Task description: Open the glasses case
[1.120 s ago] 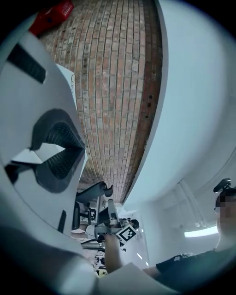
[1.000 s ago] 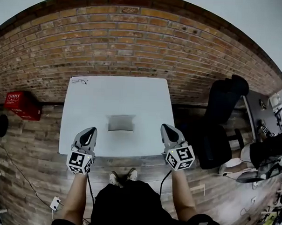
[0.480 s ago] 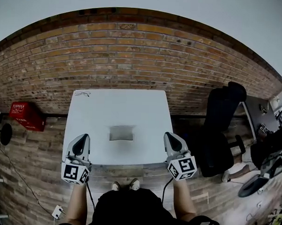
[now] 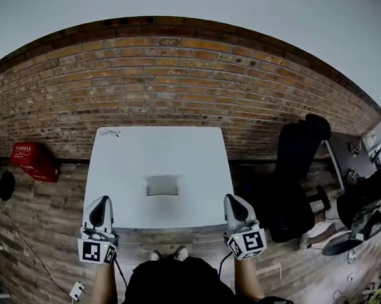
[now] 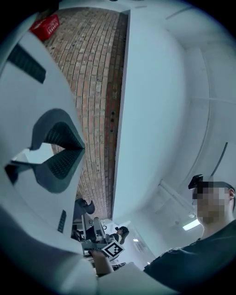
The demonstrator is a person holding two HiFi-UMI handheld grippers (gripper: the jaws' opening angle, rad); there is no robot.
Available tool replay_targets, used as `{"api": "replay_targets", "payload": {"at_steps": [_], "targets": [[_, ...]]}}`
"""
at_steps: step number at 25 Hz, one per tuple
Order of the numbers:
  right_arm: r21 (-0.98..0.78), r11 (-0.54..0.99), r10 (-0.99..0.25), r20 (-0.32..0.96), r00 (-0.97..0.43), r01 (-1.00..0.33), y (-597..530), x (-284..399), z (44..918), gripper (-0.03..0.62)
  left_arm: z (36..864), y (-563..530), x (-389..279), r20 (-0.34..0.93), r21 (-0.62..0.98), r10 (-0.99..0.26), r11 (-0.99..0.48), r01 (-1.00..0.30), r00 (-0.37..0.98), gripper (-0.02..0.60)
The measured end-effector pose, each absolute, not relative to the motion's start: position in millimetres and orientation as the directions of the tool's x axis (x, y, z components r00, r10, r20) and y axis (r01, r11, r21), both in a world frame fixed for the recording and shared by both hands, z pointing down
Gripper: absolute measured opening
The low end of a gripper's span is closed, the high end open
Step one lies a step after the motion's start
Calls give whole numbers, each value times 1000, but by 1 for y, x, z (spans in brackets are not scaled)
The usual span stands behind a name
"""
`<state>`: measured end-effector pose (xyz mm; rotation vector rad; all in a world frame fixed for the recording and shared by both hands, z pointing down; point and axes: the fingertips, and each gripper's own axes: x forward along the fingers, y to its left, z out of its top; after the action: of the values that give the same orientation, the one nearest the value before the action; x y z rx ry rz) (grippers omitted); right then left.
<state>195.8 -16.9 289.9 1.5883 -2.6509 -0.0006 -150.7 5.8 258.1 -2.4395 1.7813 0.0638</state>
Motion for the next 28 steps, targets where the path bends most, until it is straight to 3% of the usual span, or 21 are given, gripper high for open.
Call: {"api": "replay_targets", "payload": {"at_steps": [10,28], "targets": [[17,495,-869,32,-494,-869,-23,179,284,5,257,13,-136,-152,-36,-929,-335,-941,337,6],[45,520,-854,26,-520,-853,-43,163,276,5,263,-1,-125,-113,3,-927,-359,-933,357,6]]}}
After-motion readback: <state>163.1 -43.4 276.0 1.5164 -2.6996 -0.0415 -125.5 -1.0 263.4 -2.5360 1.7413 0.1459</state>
